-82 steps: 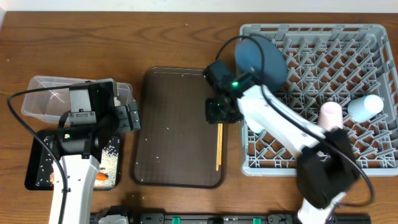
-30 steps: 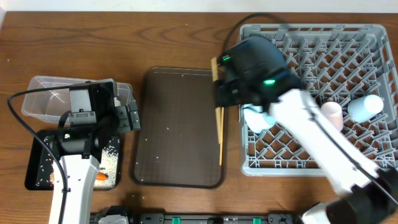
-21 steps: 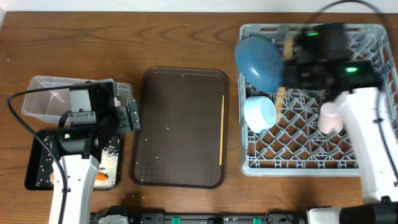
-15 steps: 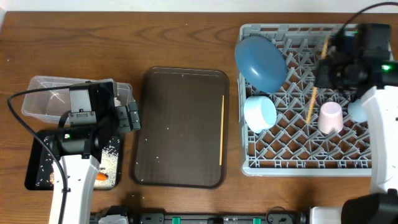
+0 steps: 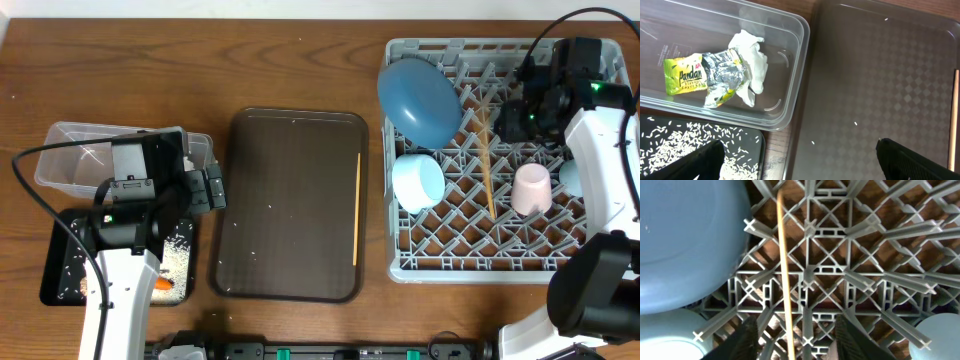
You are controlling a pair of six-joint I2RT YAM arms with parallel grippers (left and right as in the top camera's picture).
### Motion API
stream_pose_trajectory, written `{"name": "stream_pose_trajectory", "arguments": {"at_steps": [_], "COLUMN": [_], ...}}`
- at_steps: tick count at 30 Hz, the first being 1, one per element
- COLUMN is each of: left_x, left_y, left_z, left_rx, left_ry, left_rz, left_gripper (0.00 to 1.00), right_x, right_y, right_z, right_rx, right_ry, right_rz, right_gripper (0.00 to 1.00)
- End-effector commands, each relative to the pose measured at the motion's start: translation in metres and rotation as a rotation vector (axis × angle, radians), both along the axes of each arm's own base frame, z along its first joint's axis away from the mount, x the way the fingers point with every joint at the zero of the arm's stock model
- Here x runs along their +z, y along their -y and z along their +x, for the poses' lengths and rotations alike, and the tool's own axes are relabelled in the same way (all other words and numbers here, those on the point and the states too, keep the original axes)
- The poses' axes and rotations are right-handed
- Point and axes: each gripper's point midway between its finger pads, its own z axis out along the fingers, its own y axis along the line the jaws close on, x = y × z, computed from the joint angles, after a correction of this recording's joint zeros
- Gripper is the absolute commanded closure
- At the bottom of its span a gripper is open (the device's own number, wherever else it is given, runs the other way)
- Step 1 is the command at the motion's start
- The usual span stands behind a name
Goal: Sort waste into correct bins and load items into the dishwasher rack
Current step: 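Lift the chopstick and stand it upright in the dish rack, then return the right gripper to the brown tray and grasp the second chopstick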
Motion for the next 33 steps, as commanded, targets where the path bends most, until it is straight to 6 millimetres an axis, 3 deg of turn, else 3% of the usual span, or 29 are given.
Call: {"name": "stream_pose_trajectory", "arguments": {"at_steps": [1,4,7,9,13,18,22,25,29,33], "left_x": [0.008,0.008,0.008,0.008,0.008,0.008,0.008,0.008,0.008,0.008], "left_y": [0.000,0.000,0.000,0.000,0.000,0.000,0.000,0.000,0.000,0.000], "left_z": [0.003,0.003,0.003,0.003,0.003,0.003,0.003,0.003,0.003,0.003], "left_rx": [-0.012,-0.012,-0.012,-0.012,-0.012,-0.012,-0.012,-0.012,-0.012,-0.012], "left_ry": [0.020,0.020,0.020,0.019,0.020,0.020,0.019,0.020,0.020,0.020], "left_rz": [0.006,0.006,0.006,0.006,0.006,0.006,0.006,0.006,0.006,0.006], "left_gripper": [0.03,0.02,0.02,0.02,0.02,0.02,0.02,0.02,0.02,0.02], "right_x": [0.029,0.058,0.088,0.095,0.082,0.029,-0.023,-0.057,-0.088,-0.107], "right_y": [-0.023,-0.065,-0.127,-0.163,-0.229,-0.277,-0.304,-0.313,-0.304,-0.295], "right_z": [0.004,-0.002,-0.019,-0.031,-0.057,-0.082,-0.096,-0.101,-0.099,-0.096], "right_rx": [0.046,0.110,0.212,0.242,0.270,0.134,0.110,0.116,0.060,0.016], "right_ry": [0.066,0.122,0.168,0.164,0.098,-0.013,-0.117,-0.193,-0.261,-0.313], "right_rz": [0.020,0.117,0.240,0.274,0.260,0.151,0.081,0.055,0.013,0.008], "right_gripper": [0.54,0.53,0.54,0.56,0.56,0.57,0.62,0.58,0.57,0.58]}}
